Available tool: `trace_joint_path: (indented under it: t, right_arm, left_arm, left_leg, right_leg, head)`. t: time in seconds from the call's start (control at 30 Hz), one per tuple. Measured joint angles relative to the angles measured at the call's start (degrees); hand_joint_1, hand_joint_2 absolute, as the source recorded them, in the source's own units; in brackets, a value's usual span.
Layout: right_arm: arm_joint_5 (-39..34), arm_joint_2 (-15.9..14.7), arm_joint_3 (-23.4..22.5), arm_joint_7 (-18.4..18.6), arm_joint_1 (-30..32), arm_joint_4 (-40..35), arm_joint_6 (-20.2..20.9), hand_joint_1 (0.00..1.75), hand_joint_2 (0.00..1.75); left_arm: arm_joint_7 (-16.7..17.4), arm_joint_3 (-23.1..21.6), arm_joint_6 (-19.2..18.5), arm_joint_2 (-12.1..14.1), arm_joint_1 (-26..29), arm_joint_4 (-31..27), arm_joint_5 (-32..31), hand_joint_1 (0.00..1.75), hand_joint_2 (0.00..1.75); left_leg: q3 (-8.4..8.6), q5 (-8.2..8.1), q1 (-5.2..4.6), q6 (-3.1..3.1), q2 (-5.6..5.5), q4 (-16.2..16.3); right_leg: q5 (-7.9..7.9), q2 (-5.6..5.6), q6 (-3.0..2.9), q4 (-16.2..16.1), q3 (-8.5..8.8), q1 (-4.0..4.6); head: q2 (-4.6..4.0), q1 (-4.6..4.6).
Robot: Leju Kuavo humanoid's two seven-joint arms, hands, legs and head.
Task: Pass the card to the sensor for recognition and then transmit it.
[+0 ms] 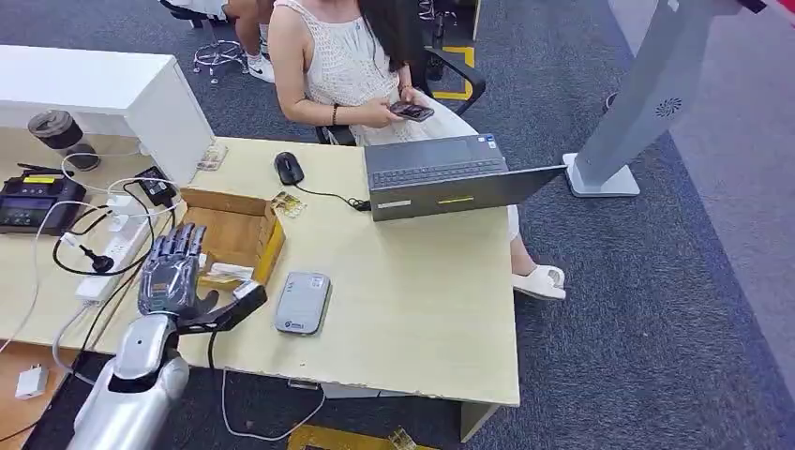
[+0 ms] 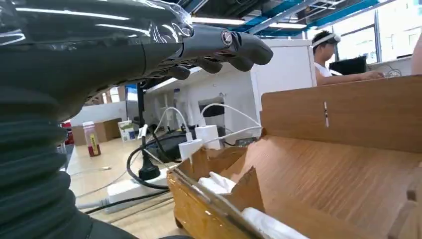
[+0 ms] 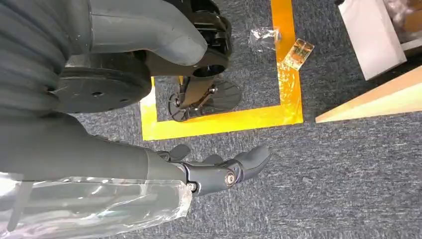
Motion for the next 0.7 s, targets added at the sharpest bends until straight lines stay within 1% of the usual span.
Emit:
trace_joint_path:
  t: [0.23,0.27,0.4,0.47,0.7]
  right_arm:
    - [0.00,0.00,0.00,0.00,0.01,0.00,0.00,0.00,1.75]
    - [0.00,0.00,0.00,0.00,0.01,0.00,-0.02,0.00,1.75]
    - [0.00,0.00,0.00,0.00,0.01,0.00,0.26,0.00,1.75]
    - [0.04,0.00,0.00,0.00,0.01,0.00,0.48,0.00,1.75]
    - [0.07,0.00,-0.31,0.00,0.03,0.00,0.66,0.00,1.75]
  left_arm:
    - [0.00,0.00,-0.20,-0.39,-0.53,0.41,0.00,0.00,1.75]
    - [0.00,0.00,-0.20,-0.37,-0.55,0.48,0.04,1.75,1.75]
    - [0.00,0.00,-0.57,-0.37,-0.61,1.09,0.28,1.75,1.75]
    - [-0.15,0.00,-1.51,-0.35,-0.71,1.49,0.70,1.75,1.75]
    - [-0.35,0.00,-2.21,-0.31,-0.92,2.49,1.07,1.75,1.75]
  left_leg:
    - [0.00,0.00,0.00,0.00,0.00,0.00]
    - [0.00,0.00,0.00,0.00,0.00,0.00]
    - [0.00,0.00,0.00,0.00,0.00,0.00]
    - [0.00,0.00,0.00,0.00,0.00,0.00]
    - [0.00,0.02,0.00,0.02,0.00,0.00]
  right_leg:
    - [0.00,0.00,0.00,0.00,0.00,0.00]
    - [0.00,0.00,0.00,0.00,0.00,0.00]
    - [0.00,0.00,0.00,0.00,0.00,0.00]
    - [0.00,0.00,0.00,0.00,0.00,0.00]
    - [0.01,0.01,-0.01,0.00,0.00,0.00]
  head:
    - [0.00,0.00]
    - [0.00,0.00]
    - [0.00,0.00]
    - [0.00,0.00]
    - [0.00,0.00]
